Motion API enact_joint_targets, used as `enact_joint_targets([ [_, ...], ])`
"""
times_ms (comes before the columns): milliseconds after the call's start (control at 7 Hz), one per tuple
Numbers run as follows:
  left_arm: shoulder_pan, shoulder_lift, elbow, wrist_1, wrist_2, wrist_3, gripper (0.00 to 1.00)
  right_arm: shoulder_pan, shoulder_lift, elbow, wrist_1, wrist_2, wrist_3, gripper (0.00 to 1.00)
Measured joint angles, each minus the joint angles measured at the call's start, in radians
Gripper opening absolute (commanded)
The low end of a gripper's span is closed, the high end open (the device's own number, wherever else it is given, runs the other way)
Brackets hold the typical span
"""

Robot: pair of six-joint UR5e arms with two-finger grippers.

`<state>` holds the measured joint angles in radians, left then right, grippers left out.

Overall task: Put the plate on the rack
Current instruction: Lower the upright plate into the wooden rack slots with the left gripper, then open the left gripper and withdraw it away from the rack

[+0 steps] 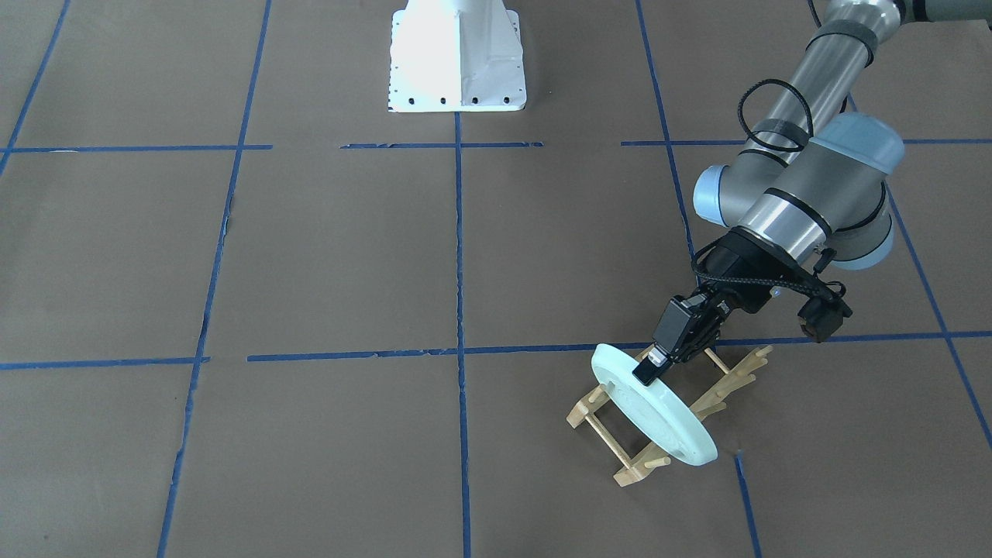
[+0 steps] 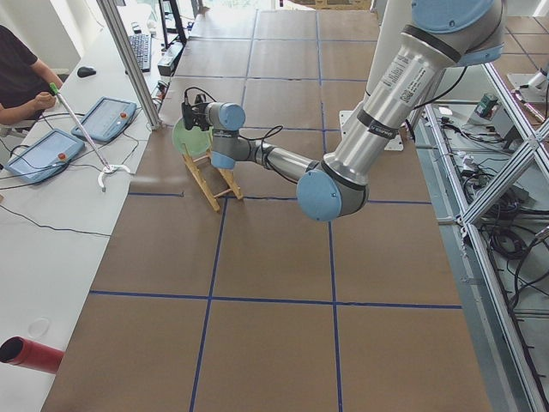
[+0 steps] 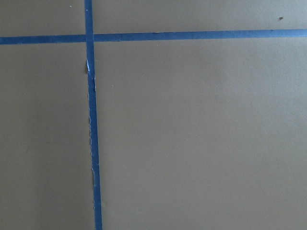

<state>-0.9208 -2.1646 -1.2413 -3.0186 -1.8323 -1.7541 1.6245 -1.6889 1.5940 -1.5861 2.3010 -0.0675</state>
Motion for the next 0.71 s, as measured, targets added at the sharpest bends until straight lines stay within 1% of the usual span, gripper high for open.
enact_joint_targets([
  [143,0.000,0.001,0.003,0.001,0.000,0.004,1.00,0.000,0.000,0.000,0.000,0.000,0.000,1.00],
  [429,-0.005,-0.002,0.000,0.007,-0.001,0.005,1.00,0.000,0.000,0.001,0.000,0.000,0.000,1.00],
  [571,-0.023,-0.002,-0.016,0.035,-0.023,0.008,1.00,0.000,0.000,0.001,0.000,0.000,0.000,1.00],
  [714,-0.063,-0.002,-0.052,0.137,-0.107,0.037,1.00,0.000,0.000,0.001,0.000,0.000,0.000,1.00],
])
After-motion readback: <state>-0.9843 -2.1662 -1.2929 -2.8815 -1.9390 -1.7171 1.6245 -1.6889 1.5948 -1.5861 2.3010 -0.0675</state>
